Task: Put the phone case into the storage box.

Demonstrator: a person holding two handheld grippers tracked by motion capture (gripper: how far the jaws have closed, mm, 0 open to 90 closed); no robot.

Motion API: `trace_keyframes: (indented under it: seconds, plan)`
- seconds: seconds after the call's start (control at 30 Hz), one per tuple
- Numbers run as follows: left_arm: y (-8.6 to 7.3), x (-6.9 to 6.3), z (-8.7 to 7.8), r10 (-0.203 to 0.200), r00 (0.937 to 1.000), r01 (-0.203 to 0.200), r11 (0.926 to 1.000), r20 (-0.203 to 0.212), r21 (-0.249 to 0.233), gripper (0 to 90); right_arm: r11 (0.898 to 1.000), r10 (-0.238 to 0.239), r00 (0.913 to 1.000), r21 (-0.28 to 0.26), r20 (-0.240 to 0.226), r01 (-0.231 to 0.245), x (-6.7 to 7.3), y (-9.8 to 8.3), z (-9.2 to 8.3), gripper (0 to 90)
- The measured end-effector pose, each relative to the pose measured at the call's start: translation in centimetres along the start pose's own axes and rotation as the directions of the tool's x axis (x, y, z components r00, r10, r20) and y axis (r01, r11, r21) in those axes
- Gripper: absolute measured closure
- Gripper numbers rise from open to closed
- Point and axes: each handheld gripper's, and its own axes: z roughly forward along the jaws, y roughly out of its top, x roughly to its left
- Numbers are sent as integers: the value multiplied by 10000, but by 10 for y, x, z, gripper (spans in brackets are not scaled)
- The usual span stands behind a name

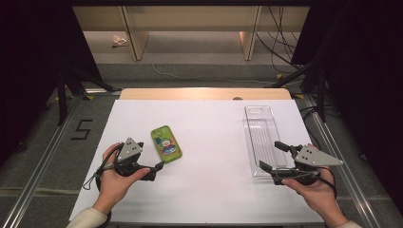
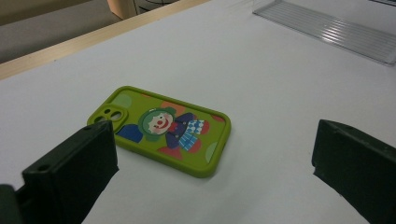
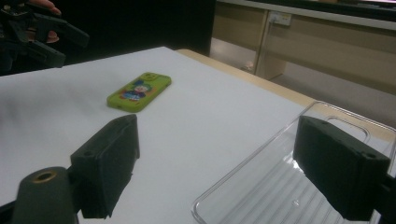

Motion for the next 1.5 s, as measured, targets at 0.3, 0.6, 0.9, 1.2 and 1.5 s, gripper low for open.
trace_keyframes:
  seconds: [0.3,0.6,0.9,1.2,1.5]
  plan:
    - [1,2,2,-96,9998,96,10000,-188,20,41,9999,65,10000,102,33,-65,0,-1,1,158]
    - [12,1,20,-261,9965,297,9986,-790,439,534,9997,228,9997,81,35,-229,-1,-1,3,158]
    - [24,3,40,-449,9948,573,9888,-917,1377,896,9995,302,9995,97,-6,-302,0,-2,5,159]
    - [34,-2,70,-84,9968,247,9785,-799,2050,898,9995,299,9996,77,-10,-299,0,-2,4,159]
    - [38,-6,95,-11,9972,195,9693,-747,2452,898,9995,313,9995,75,3,-313,-1,-2,4,159]
